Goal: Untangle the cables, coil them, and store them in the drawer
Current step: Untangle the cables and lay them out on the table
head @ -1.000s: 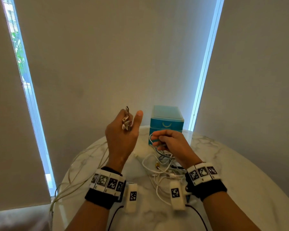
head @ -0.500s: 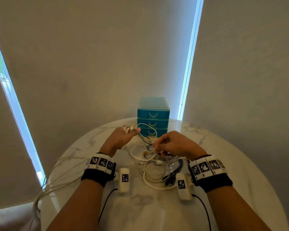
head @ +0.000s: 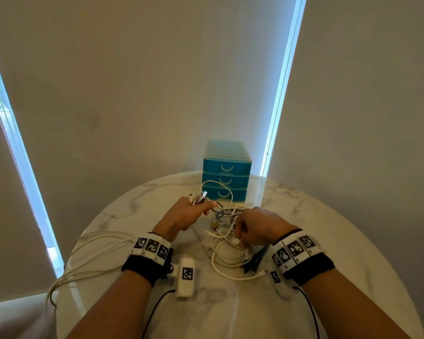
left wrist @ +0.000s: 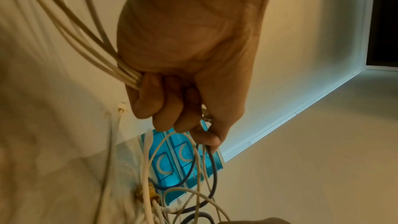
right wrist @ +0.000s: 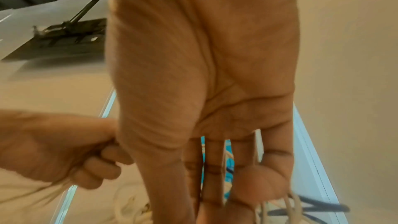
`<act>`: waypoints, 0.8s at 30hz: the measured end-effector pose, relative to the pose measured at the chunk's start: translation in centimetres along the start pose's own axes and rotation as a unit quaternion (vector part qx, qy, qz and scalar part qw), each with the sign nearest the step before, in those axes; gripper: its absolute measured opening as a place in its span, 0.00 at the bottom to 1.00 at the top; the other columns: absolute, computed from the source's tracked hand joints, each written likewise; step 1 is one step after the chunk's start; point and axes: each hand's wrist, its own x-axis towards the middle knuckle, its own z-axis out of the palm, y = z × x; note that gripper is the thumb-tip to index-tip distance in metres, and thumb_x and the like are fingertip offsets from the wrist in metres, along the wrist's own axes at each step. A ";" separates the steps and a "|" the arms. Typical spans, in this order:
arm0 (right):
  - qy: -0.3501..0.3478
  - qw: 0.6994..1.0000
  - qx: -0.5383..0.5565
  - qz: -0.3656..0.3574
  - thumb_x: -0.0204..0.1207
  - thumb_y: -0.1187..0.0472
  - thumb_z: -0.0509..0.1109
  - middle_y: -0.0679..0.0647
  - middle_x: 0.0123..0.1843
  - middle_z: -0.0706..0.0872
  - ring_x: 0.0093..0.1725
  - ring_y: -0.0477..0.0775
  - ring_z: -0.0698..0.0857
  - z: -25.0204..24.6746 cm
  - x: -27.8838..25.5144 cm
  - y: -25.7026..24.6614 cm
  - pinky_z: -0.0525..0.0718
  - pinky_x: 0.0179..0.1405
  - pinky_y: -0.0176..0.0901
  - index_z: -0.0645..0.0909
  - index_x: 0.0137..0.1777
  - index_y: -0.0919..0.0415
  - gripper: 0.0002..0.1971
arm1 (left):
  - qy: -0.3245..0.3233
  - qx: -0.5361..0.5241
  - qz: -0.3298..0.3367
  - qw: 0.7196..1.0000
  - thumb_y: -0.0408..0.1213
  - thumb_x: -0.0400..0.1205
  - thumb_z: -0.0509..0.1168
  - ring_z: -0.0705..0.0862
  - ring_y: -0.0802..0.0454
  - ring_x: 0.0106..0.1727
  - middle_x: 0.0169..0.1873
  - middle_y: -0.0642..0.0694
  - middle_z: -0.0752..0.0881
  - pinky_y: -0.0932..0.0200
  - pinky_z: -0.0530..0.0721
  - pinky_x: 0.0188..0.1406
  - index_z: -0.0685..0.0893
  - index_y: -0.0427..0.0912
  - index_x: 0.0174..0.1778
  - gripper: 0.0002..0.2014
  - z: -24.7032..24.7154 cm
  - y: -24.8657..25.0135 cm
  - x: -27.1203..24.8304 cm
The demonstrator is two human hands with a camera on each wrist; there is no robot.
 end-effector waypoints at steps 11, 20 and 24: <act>0.337 0.868 0.359 -0.070 0.82 0.60 0.81 0.47 0.49 0.93 0.43 0.47 0.91 -6.1 -0.7 1.2 0.87 0.42 0.38 0.89 0.51 0.51 0.04 | 0.106 -0.030 -0.008 0.994 0.49 0.85 0.75 0.76 0.57 0.28 0.14 0.61 0.79 0.58 0.71 0.28 0.87 0.46 0.31 0.18 -0.3 0.5 -0.3; 0.459 0.671 0.573 -0.106 0.83 0.61 0.81 0.56 0.52 0.94 0.44 0.56 0.98 -11.1 -1.0 -1.9 0.96 0.52 0.54 0.83 0.57 0.62 0.10 | 0.122 -0.125 0.053 0.983 0.55 0.87 0.73 0.79 0.69 0.26 0.19 0.65 0.82 0.58 0.74 0.33 0.88 0.50 0.34 0.19 -0.7 2.0 -1.4; 0.435 0.700 0.559 -0.097 0.82 0.60 0.82 0.56 0.50 0.95 0.42 0.54 0.98 -9.5 -0.4 -3.6 0.97 0.48 0.53 0.84 0.57 0.61 0.11 | 0.091 -0.138 0.112 0.980 0.57 0.89 0.69 0.78 0.71 0.26 0.25 0.68 0.84 0.68 0.75 0.30 0.93 0.51 0.56 0.15 -0.7 2.8 -2.2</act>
